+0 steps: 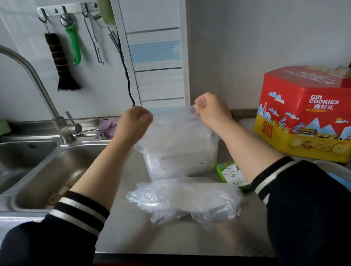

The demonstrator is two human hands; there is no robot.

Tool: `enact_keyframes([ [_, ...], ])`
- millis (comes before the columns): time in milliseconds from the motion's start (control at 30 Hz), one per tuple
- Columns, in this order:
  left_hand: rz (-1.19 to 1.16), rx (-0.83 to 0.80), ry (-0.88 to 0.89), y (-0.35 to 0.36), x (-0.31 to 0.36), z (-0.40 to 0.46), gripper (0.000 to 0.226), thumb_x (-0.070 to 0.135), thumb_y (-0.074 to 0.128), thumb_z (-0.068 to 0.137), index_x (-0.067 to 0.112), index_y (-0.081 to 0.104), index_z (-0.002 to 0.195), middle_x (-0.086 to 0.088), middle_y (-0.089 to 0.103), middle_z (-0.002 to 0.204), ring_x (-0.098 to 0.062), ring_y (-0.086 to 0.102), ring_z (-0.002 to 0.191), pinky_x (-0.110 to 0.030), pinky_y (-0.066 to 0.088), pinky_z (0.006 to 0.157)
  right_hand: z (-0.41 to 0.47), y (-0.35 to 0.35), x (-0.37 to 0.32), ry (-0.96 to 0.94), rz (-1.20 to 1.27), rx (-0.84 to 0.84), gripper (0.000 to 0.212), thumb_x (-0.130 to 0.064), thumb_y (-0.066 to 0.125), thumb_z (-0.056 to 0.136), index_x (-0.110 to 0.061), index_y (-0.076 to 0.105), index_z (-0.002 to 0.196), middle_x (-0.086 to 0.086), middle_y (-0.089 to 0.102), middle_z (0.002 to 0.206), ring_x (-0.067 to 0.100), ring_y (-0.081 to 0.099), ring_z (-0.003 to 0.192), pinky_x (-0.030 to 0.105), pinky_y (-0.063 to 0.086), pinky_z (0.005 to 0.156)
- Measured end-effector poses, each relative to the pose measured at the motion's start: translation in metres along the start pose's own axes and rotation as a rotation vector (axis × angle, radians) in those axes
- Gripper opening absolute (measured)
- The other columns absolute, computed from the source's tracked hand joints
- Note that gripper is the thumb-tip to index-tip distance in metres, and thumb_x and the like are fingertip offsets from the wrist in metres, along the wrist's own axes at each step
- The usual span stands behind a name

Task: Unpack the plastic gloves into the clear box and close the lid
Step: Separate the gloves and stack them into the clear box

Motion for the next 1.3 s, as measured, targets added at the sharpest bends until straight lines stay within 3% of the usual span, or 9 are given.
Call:
enact_keyframes([
  [133,0.384,-0.064,0.008,0.016,-0.022,0.021,0.019,0.031,0.056,0.089,0.023,0.069,0.100,-0.003,0.063,0.112,-0.031,0.051,0.112,-0.036,0.041,0.091,0.006,0.014,0.014,0.039,-0.218,-0.085,0.017,-0.023,0.054,0.094,-0.021,0.057,0.111,0.000,0.063,0.115,0.025,0.059,0.104,0.032,0.047,0.082],
  [267,0.543,-0.108,-0.005,0.021,-0.022,0.027,0.022,0.033,0.054,0.091,0.028,0.071,0.104,-0.003,0.052,0.129,-0.031,0.039,0.120,-0.038,0.037,0.091,0.009,0.017,0.017,0.032,-0.411,-0.148,0.015,-0.024,0.051,0.094,-0.026,0.057,0.107,-0.003,0.063,0.113,0.026,0.057,0.101,0.030,0.045,0.076],
  [367,0.564,-0.187,0.010,0.022,-0.026,0.029,0.023,0.032,0.057,0.090,0.032,0.069,0.110,-0.001,0.048,0.134,-0.030,0.036,0.124,-0.038,0.035,0.095,0.010,0.015,0.017,-0.037,-0.547,-0.188,0.018,-0.024,0.052,0.095,-0.024,0.057,0.113,-0.002,0.062,0.118,0.026,0.054,0.110,0.035,0.038,0.093],
  [567,0.370,-0.252,0.025,0.017,-0.043,0.027,0.047,0.017,0.064,0.080,0.031,0.061,0.125,-0.004,0.047,0.141,-0.031,0.039,0.130,-0.045,0.030,0.111,0.015,0.011,0.022,-0.083,-0.544,-0.106,0.028,-0.027,0.060,0.092,-0.022,0.056,0.120,0.006,0.054,0.125,0.029,0.051,0.116,0.037,0.041,0.095],
  [734,0.129,0.018,0.125,0.003,-0.026,0.003,0.043,0.000,0.047,0.081,0.026,0.070,0.106,-0.007,0.059,0.125,-0.027,0.054,0.111,-0.043,0.042,0.101,0.004,-0.005,0.019,-0.078,-0.332,0.095,0.024,-0.026,0.057,0.094,-0.021,0.058,0.118,0.004,0.052,0.124,0.024,0.054,0.108,0.035,0.045,0.090],
  [867,0.226,0.320,0.682,-0.002,-0.001,-0.051,0.031,-0.006,0.048,0.080,0.008,0.068,0.098,-0.008,0.064,0.104,-0.026,0.055,0.096,-0.030,0.042,0.081,-0.041,-0.014,0.006,-0.144,0.109,0.041,0.006,-0.018,0.061,0.092,-0.018,0.062,0.098,-0.006,0.062,0.091,0.009,0.058,0.075,0.026,0.049,0.074],
  [1001,0.212,0.034,0.897,0.025,0.002,-0.105,0.020,0.005,0.053,0.086,0.009,0.064,0.102,-0.004,0.065,0.091,-0.022,0.060,0.079,-0.033,0.048,0.062,-0.099,-0.011,0.010,-0.133,0.174,-0.401,0.004,-0.020,0.066,0.090,-0.019,0.066,0.086,-0.006,0.067,0.072,0.006,0.061,0.062,0.023,0.050,0.063],
  [1201,0.256,-0.411,0.445,0.064,-0.034,-0.136,0.042,0.039,0.057,0.092,0.021,0.049,0.129,0.008,0.066,0.115,-0.015,0.058,0.110,-0.033,0.047,0.086,-0.147,-0.005,0.060,-0.135,-0.436,-0.632,0.042,-0.051,0.069,0.079,-0.029,0.060,0.114,-0.016,0.052,0.112,0.008,0.052,0.104,0.030,0.044,0.091],
  [1301,0.251,-0.465,0.360,0.070,-0.044,-0.138,0.037,0.027,0.063,0.089,0.020,0.059,0.125,0.004,0.067,0.115,-0.018,0.058,0.109,-0.027,0.042,0.087,-0.157,-0.003,0.070,-0.101,-0.342,-0.567,0.021,-0.043,0.070,0.082,-0.032,0.065,0.100,-0.017,0.056,0.104,0.009,0.055,0.094,0.033,0.046,0.087],
])
Point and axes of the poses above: each hand's wrist, its own z-axis towards the middle knuckle, its own y-axis out of the palm, x = y × z, the point moved 1 cm from there along z, towards the middle knuckle
